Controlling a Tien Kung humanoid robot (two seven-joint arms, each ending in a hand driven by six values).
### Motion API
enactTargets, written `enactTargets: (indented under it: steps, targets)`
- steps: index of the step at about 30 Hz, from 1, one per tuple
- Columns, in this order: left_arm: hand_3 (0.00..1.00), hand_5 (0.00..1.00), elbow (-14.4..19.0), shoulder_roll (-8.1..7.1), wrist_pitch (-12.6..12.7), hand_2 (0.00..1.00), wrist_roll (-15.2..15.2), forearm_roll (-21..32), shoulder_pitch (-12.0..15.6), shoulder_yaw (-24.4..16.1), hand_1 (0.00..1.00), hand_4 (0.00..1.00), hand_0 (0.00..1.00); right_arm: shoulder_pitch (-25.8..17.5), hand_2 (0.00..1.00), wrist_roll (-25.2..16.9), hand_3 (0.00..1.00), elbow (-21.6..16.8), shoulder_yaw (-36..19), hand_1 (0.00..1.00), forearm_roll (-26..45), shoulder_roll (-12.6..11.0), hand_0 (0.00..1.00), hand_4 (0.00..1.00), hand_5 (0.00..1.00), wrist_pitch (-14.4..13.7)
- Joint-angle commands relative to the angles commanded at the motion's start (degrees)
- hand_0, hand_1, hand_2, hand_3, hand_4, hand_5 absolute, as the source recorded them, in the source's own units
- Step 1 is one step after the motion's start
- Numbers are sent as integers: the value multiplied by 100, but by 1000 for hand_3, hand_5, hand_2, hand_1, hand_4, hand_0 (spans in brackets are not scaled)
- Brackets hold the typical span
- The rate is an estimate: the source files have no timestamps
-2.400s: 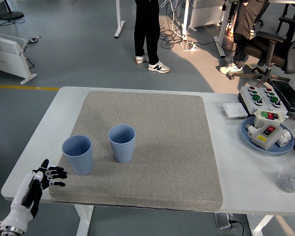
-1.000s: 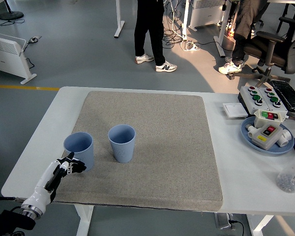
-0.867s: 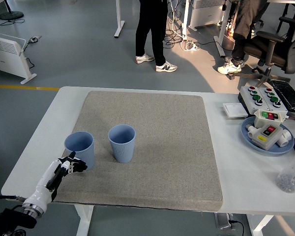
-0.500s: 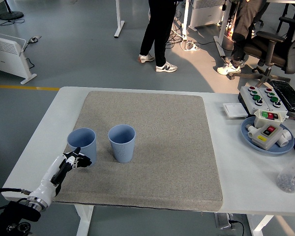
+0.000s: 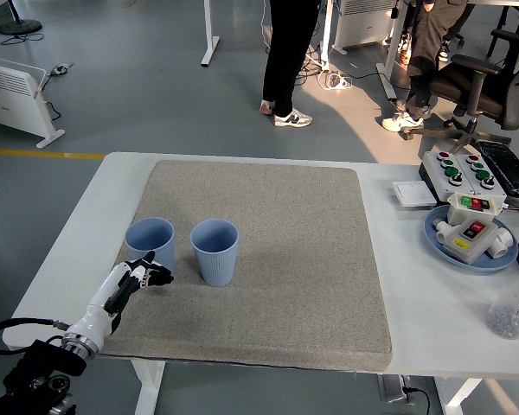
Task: Push cup pick cup insert cup
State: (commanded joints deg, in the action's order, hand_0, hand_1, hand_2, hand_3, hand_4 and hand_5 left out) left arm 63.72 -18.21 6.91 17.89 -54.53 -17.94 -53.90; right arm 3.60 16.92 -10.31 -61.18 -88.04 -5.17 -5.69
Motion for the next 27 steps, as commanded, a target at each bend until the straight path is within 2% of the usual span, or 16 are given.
enactTargets:
  steps: [27]
  targets:
    - [466,998,-1288,225,139,505,351,903,-1043,721,575,604,682,6,504,10,574,0,121,546,24,0,528,151,998,39]
